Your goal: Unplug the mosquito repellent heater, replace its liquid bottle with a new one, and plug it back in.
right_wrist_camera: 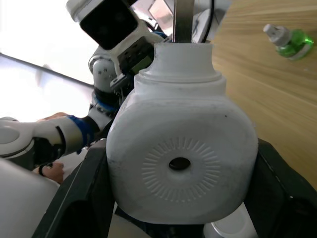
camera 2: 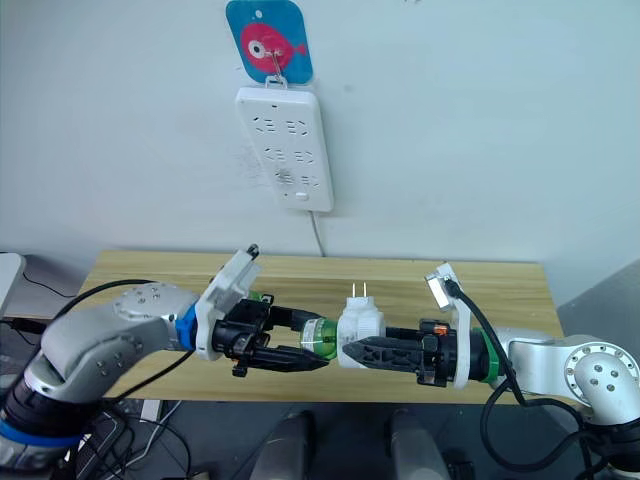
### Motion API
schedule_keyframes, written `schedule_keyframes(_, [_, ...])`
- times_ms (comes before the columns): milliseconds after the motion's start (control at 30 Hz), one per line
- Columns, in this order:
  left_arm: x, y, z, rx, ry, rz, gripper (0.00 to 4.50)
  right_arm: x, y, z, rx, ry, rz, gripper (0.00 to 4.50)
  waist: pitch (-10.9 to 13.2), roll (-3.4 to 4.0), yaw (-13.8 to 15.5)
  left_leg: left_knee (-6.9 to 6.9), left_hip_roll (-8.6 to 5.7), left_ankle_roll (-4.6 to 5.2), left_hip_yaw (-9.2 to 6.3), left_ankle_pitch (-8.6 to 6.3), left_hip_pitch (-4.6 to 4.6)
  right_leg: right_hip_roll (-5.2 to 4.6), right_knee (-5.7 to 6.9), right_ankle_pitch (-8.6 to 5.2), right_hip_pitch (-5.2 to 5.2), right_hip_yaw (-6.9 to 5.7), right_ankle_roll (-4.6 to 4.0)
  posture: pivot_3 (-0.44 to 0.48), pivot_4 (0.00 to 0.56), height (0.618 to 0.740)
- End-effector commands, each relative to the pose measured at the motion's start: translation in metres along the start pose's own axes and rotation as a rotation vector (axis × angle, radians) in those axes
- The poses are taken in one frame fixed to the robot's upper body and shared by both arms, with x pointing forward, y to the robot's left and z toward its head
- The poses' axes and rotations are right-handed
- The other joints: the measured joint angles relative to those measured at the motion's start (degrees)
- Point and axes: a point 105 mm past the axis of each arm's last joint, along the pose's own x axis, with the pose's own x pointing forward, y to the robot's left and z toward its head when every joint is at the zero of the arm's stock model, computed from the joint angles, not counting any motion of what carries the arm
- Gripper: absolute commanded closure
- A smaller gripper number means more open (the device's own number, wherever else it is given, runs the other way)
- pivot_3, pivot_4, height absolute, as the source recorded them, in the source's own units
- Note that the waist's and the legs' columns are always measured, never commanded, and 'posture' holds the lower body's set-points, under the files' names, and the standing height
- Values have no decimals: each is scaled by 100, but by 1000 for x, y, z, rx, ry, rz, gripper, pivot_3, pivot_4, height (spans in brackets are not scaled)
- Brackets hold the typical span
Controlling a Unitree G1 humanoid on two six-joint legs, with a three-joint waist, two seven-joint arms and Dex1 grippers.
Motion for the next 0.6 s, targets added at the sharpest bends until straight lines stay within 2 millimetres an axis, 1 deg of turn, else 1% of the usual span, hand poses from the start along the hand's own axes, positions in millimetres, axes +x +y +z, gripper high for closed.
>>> schedule_keyframes(33, [-5, 5, 9, 6, -38, 52, 2252, -1, 5, -2, -12, 11, 9, 1487, 0, 0, 0, 0, 0, 0, 1, 0, 0, -1, -1, 0, 0, 1, 0, 15, 245, 735])
schedule_keyframes(67, [-4, 6, 9, 22, -42, 66, 2252, -1, 4, -1, -11, 8, 8, 1487, 0, 0, 1, 0, 0, 0, 1, 0, 0, -1, -2, 3, 0, 1, -5, 15, 245, 735])
schedule_keyframes(100, [-3, 10, 5, 68, -26, 98, 1902, -1, 5, -1, -9, 4, 7, 1487, 0, 0, 2, -1, 0, 0, 1, 0, 0, -1, -2, 13, -1, 0, -23, 15, 245, 735])
schedule_keyframes(133, [-2, 11, 2, 126, -8, 108, 1512, -2, 5, 0, -7, -1, 5, 1487, 0, 0, 3, -2, 1, 0, 0, 0, 0, -1, -1, 13, -1, 0, -24, 15, 245, 735])
schedule_keyframes(200, [0, 17, -5, 305, 20, 168, 910, -3, 5, 0, -1, -10, 1, 1487, 0, 1, 3, -3, 1, 0, 1, 0, 0, -1, -2, 14, -2, 1, -25, 12, 244, 735])
schedule_keyframes(233, [0, 15, -9, 359, 24, 167, 575, -3, 5, 0, 0, -12, -1, 1487, 0, 1, 4, -3, 0, -1, 3, 0, 1, -2, -3, 14, -2, 3, -25, 12, 244, 735])
schedule_keyframes(267, [1, 13, -12, 482, 16, 168, 332, -4, 4, 0, 0, -13, -3, 1487, -1, 1, 3, -3, 0, -1, 4, 0, 0, -2, -4, 14, -2, 5, -26, 9, 242, 735])
schedule_keyframes(333, [1, 10, -19, 664, 12, 173, 287, -4, 4, 0, 0, -13, -5, 1487, -1, 1, 12, -4, 0, -1, 7, 0, 1, -3, -6, 15, -1, 7, -27, 9, 241, 735])
schedule_keyframes(367, [1, 7, -21, 788, -13, 178, 287, -4, 4, 0, 0, -13, -6, 1487, -1, 1, 21, -4, 0, -1, 7, 0, 0, -3, -6, 15, -2, 5, -27, 9, 241, 735])
schedule_keyframes(433, [2, 3, -23, 928, -61, 206, 287, -4, 4, 0, 0, -15, -5, 1487, -1, 1, 34, -3, -1, -1, 9, 0, 1, -5, -7, 15, -1, 9, -27, 12, 241, 735])
schedule_keyframes(500, [4, 1, -22, 984, -108, 238, 287, -3, 5, 0, -1, -14, -3, 1487, -1, 1, 35, 0, -1, -1, 10, 0, 0, -4, -8, 15, -1, 10, -27, 16, 241, 735])
schedule_keyframes(600, [7, 1, -20, 1022, -143, 258, 287, -3, 5, 0, -2, -12, 1, 1487, -1, 1, 40, 1, -1, -1, 10, 1, 0, -4, -6, 15, 0, 10, -26, 18, 240, 735])
